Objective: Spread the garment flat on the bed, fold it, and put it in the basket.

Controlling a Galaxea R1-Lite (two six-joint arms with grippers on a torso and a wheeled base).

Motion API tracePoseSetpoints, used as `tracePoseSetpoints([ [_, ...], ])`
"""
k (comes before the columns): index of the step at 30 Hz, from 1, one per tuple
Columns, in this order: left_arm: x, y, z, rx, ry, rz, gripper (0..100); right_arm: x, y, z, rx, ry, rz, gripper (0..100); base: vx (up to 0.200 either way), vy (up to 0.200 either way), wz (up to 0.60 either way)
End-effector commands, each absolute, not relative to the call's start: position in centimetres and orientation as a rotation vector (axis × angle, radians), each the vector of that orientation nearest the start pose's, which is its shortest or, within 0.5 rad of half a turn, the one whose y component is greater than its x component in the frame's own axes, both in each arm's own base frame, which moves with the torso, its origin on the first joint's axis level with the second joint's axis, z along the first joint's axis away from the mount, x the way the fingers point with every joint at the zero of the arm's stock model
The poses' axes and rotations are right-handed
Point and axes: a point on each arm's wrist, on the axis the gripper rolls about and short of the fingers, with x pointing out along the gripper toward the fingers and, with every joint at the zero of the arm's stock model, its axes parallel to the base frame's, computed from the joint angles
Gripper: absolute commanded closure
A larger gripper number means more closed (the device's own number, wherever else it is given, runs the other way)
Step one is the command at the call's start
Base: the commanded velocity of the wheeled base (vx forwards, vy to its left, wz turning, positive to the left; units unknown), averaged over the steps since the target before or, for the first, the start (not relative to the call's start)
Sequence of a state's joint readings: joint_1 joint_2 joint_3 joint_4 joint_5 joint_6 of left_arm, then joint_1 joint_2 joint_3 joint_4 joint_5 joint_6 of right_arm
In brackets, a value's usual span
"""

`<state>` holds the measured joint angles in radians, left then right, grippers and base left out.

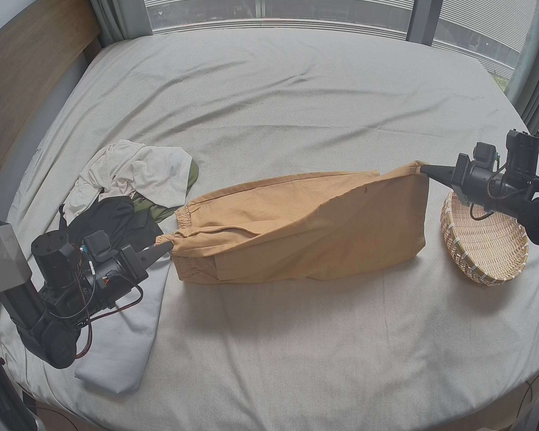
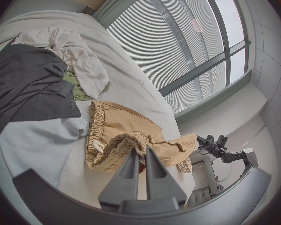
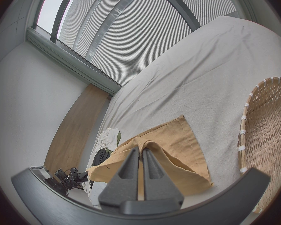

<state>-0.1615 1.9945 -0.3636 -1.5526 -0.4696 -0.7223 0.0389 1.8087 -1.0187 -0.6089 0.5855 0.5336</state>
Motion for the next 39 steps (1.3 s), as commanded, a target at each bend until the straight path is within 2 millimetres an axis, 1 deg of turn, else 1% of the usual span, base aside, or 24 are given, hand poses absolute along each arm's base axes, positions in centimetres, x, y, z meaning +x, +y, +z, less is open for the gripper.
tracePoseSetpoints([
  [1,29.0,-6.3,7.7,-0.713,0.321,-0.562,100,35.7,2.7,19.8,0.565,0.344,0.564,100,0.000,0.000,0.00],
  [6,29.8,-6.2,7.5,-0.715,0.304,-0.528,100,36.7,2.8,19.9,0.561,0.330,0.567,100,0.000,0.000,0.00],
  [14,30.3,-6.0,7.6,-0.714,0.284,-0.521,100,38.3,3.0,19.3,0.559,0.331,0.571,100,0.000,0.000,0.00],
  [20,31.5,-6.0,7.1,-0.717,0.259,-0.463,100,39.5,3.4,18.6,0.544,0.333,0.580,100,0.000,0.000,0.00],
  [23,31.7,-6.1,6.6,-0.714,0.268,-0.458,100,40.2,3.5,18.4,0.533,0.329,0.584,100,0.000,0.000,0.00],
  [30,32.4,-6.1,6.5,-0.715,0.256,-0.458,100,41.2,3.9,17.9,0.524,0.300,0.598,100,0.000,0.000,0.00],
  [31,32.7,-5.9,6.3,-0.716,0.254,-0.448,100,41.6,3.9,17.7,0.520,0.284,0.602,100,0.000,0.000,0.00],
  [35,33.3,-5.4,6.2,-0.719,0.240,-0.437,100,42.0,4.1,17.4,0.515,0.266,0.613,100,0.000,0.000,0.00],
  [36,33.4,-5.4,6.3,-0.725,0.238,-0.436,0,42.1,4.1,17.2,0.515,0.269,0.613,100,0.000,0.000,0.00],
  [37,33.4,-5.4,6.3,-0.725,0.238,-0.436,0,42.1,4.1,17.2,0.515,0.269,0.613,0,0.000,0.000,0.00],
  [39,34.0,-5.2,6.9,-0.760,0.210,-0.434,0,42.8,4.2,17.1,0.514,0.250,0.609,0,0.000,0.000,0.00],
])
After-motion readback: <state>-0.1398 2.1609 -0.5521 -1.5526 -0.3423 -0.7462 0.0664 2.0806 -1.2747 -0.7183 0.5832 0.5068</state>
